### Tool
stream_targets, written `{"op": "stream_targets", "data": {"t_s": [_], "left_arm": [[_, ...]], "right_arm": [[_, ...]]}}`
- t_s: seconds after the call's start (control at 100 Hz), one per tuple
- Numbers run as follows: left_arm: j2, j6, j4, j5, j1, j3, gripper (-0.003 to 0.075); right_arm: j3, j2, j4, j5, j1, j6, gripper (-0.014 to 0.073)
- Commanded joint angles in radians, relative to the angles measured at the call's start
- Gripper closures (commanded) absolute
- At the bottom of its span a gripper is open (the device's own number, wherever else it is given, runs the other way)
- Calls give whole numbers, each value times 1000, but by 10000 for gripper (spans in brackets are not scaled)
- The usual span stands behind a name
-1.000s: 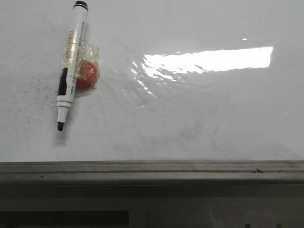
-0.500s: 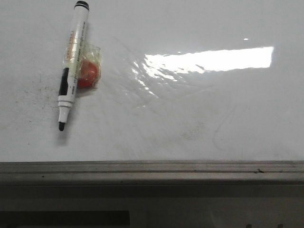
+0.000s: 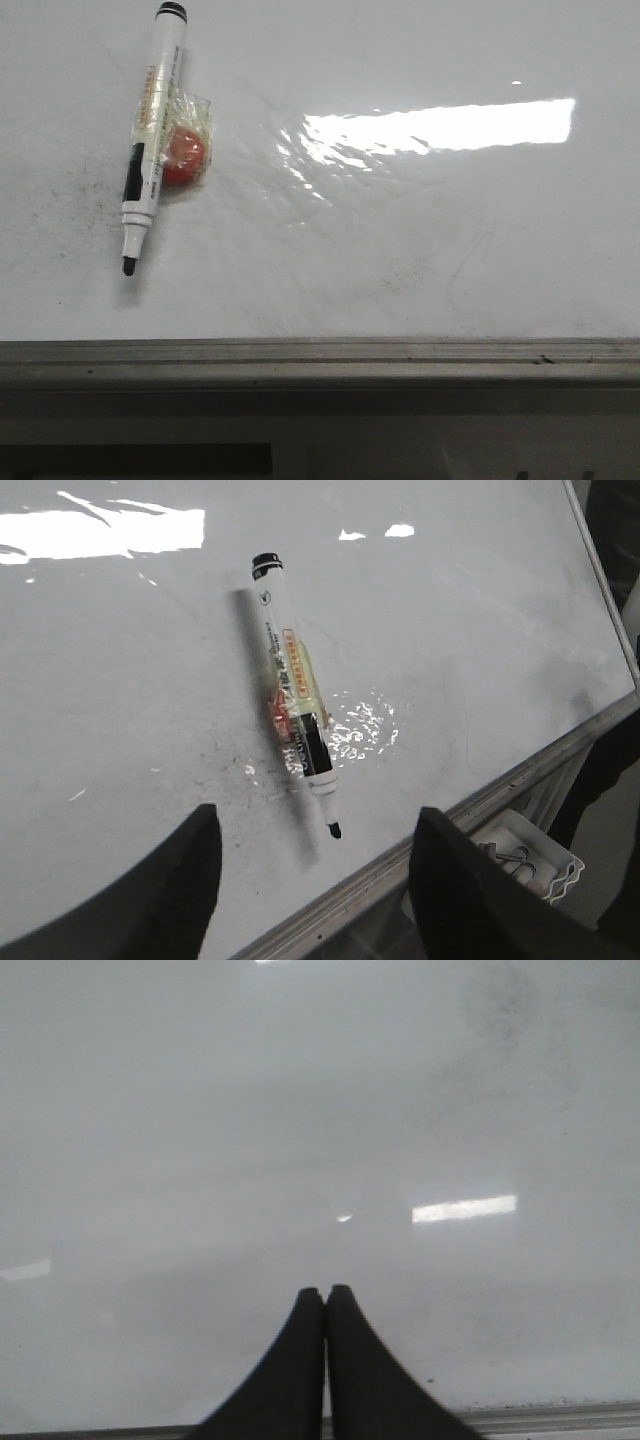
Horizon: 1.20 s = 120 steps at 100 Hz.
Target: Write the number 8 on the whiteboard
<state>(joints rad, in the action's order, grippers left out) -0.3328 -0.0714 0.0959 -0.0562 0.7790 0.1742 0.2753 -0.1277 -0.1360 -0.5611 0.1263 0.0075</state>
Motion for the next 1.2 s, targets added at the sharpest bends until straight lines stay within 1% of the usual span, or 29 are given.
{"op": "stream_targets", "data": {"t_s": [0.0, 0.05, 0.28, 0.41, 0.61, 0.71, 0.84, 1.03, 1.1, 1.15, 1.19], "left_arm": [[-104, -3, -15, 188, 20, 35, 332], [-158, -3, -15, 251, 20, 35, 332], [-369, -7, -15, 429, 20, 35, 332], [-494, -10, -15, 566, 20, 35, 332], [-685, -59, -15, 787, 73, 35, 332], [-767, -59, -15, 893, 100, 35, 333], [-858, -59, 0, 958, 105, 35, 333], [-927, -57, 132, 1031, 105, 35, 337], [-947, -57, 158, 1034, 105, 35, 380], [-957, -57, 158, 1023, 105, 35, 441], [-960, -59, 143, 1010, 105, 35, 506]], "right_arm": [[25, -18, -2, 69, 0, -8, 657], [25, -18, -2, 69, 0, -8, 657], [25, -18, -2, 69, 0, -8, 657], [25, -18, -2, 69, -2, -8, 657], [25, -18, -2, 69, -9, -8, 657], [25, -18, -2, 69, -12, -8, 657], [25, -18, -2, 69, -12, -8, 657], [25, -18, -2, 79, -20, -8, 657], [25, -18, -4, 85, -41, -8, 657], [25, -18, -4, 85, -60, -8, 657], [25, -18, -4, 85, -84, -8, 657]]}}
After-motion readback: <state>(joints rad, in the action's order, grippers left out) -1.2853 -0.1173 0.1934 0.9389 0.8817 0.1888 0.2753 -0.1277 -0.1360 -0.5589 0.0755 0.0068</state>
